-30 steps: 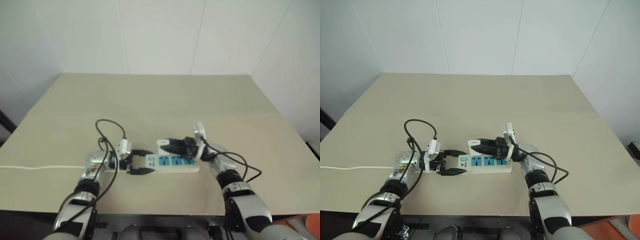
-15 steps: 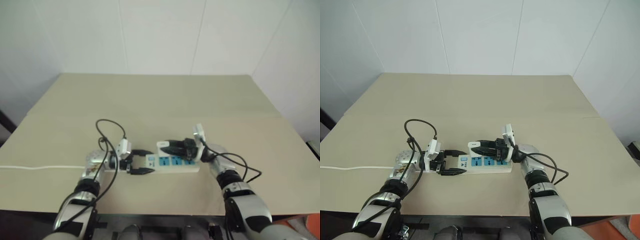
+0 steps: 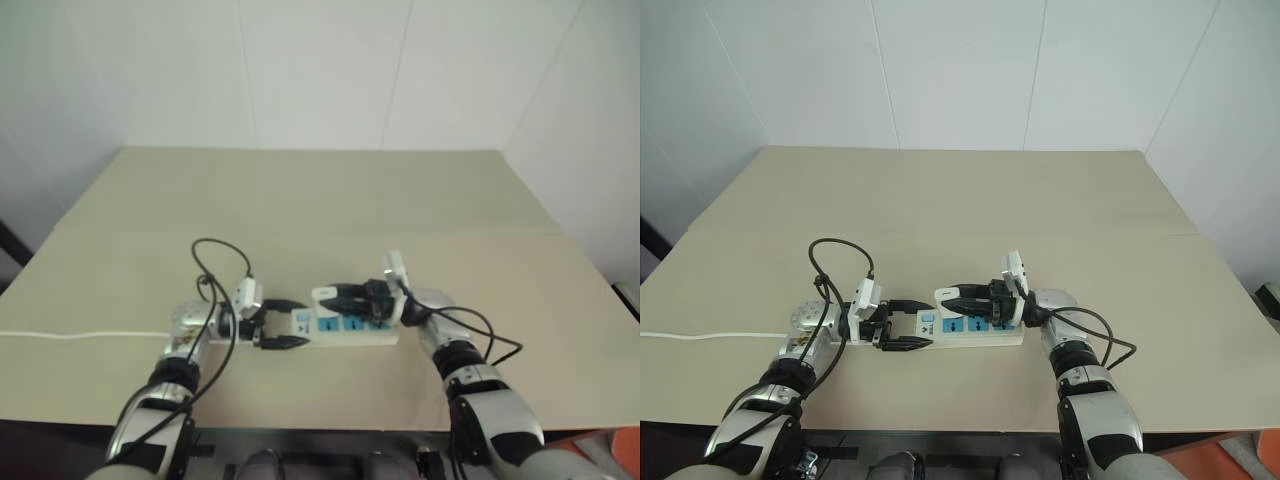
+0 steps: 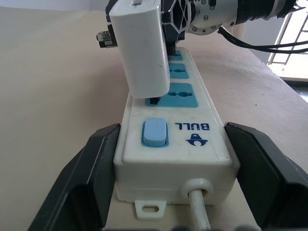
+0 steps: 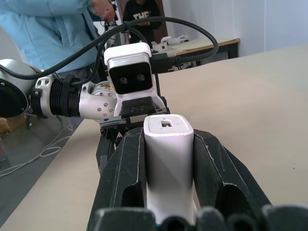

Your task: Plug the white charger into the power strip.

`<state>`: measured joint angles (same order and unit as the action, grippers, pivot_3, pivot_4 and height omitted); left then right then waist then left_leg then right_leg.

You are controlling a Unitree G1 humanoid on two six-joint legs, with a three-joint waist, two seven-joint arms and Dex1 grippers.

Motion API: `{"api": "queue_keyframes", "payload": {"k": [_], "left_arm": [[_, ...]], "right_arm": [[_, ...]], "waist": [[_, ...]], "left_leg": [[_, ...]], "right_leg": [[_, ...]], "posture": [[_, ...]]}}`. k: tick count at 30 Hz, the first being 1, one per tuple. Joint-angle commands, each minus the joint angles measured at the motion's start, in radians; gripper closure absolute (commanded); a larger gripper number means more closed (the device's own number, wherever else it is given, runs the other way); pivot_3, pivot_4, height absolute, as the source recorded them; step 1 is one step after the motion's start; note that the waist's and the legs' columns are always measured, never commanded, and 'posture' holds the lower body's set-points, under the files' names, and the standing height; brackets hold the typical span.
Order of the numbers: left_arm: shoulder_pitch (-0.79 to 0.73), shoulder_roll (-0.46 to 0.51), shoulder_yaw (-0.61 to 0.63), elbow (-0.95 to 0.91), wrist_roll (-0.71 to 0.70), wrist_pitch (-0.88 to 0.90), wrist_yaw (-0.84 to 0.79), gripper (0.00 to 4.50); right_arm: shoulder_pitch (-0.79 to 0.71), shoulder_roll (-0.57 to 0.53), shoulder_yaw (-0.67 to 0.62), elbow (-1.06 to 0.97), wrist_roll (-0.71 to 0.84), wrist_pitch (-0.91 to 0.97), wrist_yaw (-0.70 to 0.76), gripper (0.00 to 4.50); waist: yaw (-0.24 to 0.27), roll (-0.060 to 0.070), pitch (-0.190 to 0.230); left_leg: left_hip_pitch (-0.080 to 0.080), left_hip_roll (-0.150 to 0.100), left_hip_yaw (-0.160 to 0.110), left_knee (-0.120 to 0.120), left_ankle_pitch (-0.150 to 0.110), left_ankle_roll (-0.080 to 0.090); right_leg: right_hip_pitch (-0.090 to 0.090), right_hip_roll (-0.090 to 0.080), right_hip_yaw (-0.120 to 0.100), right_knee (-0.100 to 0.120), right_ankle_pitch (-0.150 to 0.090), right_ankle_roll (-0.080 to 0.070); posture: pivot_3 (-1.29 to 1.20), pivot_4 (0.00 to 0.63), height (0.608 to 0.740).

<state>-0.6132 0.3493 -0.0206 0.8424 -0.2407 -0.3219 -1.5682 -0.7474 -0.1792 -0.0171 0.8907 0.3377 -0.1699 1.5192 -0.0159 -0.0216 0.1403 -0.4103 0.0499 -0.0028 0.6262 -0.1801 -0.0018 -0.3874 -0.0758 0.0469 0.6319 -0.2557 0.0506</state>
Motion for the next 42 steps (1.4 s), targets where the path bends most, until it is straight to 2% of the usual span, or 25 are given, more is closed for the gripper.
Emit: {"api": "queue_keyframes", "payload": {"k": [1,14,42], "left_arm": [[-0.004,0.004,-0.015,-0.007,0.003,0.002,-0.017,1.28],[-0.006,0.004,-0.017,-0.013,0.001,0.008,-0.019,1.28],[-0.001,0.006,-0.017,-0.021,0.0,0.007,-0.015,1.28]], "right_arm": [[0.018,-0.001,-0.002,0.009,-0.005,-0.008,0.012,3.4],[-0.005,-0.053,-0.01,0.083,-0.02,-0.007,0.038,3.4],[0.035,-0.068,0.032,0.117,-0.071,-0.107,0.036,3.4]], "waist": [[0.0,0.0,0.0],[0.003,0.0,0.0],[0.004,-0.001,-0.001]], "left_leg": [[0.0,0.0,0.0,0.0,0.0,0.0],[0.001,0.0,0.0,0.0,0.0,0.0],[0.002,0.0,0.0,0.0,0.0,0.0]], "right_leg": [[0.0,0.0,0.0,0.0,0.0,0.0],[0.002,0.0,0.0,0.0,0.0,0.0],[0.003,0.0,0.0,0.0,0.0,0.0]], "posture": [[0.0,0.15,0.74],[0.0,0.15,0.74],[0.0,0.15,0.74]]}}
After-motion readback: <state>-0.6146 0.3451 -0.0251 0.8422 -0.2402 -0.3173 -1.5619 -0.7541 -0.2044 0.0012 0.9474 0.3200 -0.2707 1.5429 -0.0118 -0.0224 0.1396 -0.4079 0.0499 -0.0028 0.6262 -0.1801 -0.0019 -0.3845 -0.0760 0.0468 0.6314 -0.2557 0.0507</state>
